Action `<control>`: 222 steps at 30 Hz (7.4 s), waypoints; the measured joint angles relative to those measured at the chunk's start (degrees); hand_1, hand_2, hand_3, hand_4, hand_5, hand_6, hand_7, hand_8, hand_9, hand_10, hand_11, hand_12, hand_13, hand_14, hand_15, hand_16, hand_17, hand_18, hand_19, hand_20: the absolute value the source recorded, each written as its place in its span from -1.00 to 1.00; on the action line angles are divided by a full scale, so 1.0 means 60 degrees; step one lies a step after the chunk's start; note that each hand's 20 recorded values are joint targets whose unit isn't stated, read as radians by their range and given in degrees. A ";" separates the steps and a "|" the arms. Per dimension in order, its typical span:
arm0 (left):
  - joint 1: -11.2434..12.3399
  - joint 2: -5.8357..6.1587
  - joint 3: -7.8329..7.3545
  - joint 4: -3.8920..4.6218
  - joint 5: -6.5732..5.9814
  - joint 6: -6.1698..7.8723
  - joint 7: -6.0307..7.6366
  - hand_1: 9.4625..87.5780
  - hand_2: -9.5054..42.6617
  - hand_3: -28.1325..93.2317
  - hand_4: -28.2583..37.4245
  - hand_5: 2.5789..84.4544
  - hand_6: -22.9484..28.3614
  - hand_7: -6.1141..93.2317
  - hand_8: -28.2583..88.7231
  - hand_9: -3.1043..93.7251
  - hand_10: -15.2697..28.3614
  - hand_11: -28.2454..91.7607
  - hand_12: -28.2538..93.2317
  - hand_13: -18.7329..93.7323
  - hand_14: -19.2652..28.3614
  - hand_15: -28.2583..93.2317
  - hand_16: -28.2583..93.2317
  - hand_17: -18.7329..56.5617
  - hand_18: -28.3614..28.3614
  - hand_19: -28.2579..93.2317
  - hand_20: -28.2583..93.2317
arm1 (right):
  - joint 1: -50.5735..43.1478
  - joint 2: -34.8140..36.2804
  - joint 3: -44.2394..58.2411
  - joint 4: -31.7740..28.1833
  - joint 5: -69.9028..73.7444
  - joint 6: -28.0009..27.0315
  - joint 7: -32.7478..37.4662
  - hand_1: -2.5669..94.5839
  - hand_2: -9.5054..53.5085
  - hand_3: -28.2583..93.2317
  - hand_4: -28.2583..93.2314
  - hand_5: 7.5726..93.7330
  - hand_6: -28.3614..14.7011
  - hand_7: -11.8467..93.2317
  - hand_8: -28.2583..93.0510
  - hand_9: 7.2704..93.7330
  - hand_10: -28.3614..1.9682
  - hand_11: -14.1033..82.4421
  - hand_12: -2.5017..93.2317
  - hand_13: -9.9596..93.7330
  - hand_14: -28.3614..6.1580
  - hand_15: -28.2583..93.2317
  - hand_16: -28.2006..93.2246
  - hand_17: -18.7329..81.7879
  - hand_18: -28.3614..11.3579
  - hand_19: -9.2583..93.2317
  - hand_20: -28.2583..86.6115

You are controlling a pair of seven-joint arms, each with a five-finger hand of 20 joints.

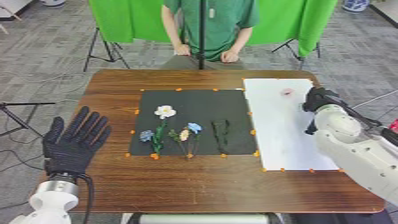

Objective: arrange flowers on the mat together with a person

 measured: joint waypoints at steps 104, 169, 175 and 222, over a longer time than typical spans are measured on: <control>-0.0135 0.0113 -0.0754 -0.0006 0.1348 0.0304 0.0125 -0.66 -0.08 0.68 -1.00 0.01 0.20 -0.66 -0.67 -0.14 0.38 -0.24 -0.39 -0.16 0.42 -0.05 -0.65 -0.67 0.53 0.06 -0.31 | -0.6299 -0.1116 0.5780 -0.6650 0.5961 0.0136 -0.5645 -0.50 -0.58 0.66 -0.89 -0.31 0.12 -0.58 -0.66 -0.38 -0.05 -0.66 -0.60 -0.29 -0.27 -0.36 -0.16 -0.42 -0.42 -0.05 -0.34; -0.0097 0.0138 -0.1462 -0.0252 0.1250 0.0140 0.0797 -0.66 -0.05 0.68 -1.00 0.04 0.21 -0.64 -0.67 -0.12 0.40 -0.22 -0.37 -0.15 0.46 -0.01 -0.64 -0.67 0.54 0.07 -0.30 | -0.9684 -0.2639 0.9519 -0.6673 1.1688 -0.0834 -0.6958 -0.41 -0.70 0.69 -0.90 -0.25 0.20 -0.54 -0.68 -0.34 0.02 -0.64 -0.62 -0.22 -0.19 -0.42 -0.07 -0.42 -0.42 -0.12 -0.28; -0.0097 0.0142 -0.1515 -0.0252 0.1230 0.0156 0.0805 -0.65 -0.05 0.68 -1.00 0.05 0.22 -0.63 -0.67 -0.11 0.41 -0.21 -0.37 -0.14 0.46 0.00 -0.64 -0.68 0.54 0.07 -0.30 | -0.9655 -0.2658 0.9402 -0.6673 1.1668 -0.0848 -0.6832 -0.41 -0.69 0.69 -0.90 -0.24 0.19 -0.54 -0.68 -0.33 0.01 -0.64 -0.62 -0.21 -0.19 -0.41 -0.07 -0.42 -0.42 -0.11 -0.28; 0.0030 0.0106 -0.1671 -0.0330 0.0620 0.0412 0.1144 -0.71 0.06 0.66 -1.00 0.09 0.21 -0.64 -0.67 -0.06 0.38 -0.23 -0.38 -0.12 0.43 -0.02 -0.64 -0.67 0.55 0.08 -0.30 | -0.9383 -0.2690 0.8959 -0.6646 1.1506 -0.1062 -0.6624 -0.42 -0.71 0.70 -0.90 -0.25 0.20 -0.54 -0.68 -0.34 0.02 -0.64 -0.62 -0.21 -0.18 -0.40 -0.08 -0.42 -0.43 -0.11 -0.29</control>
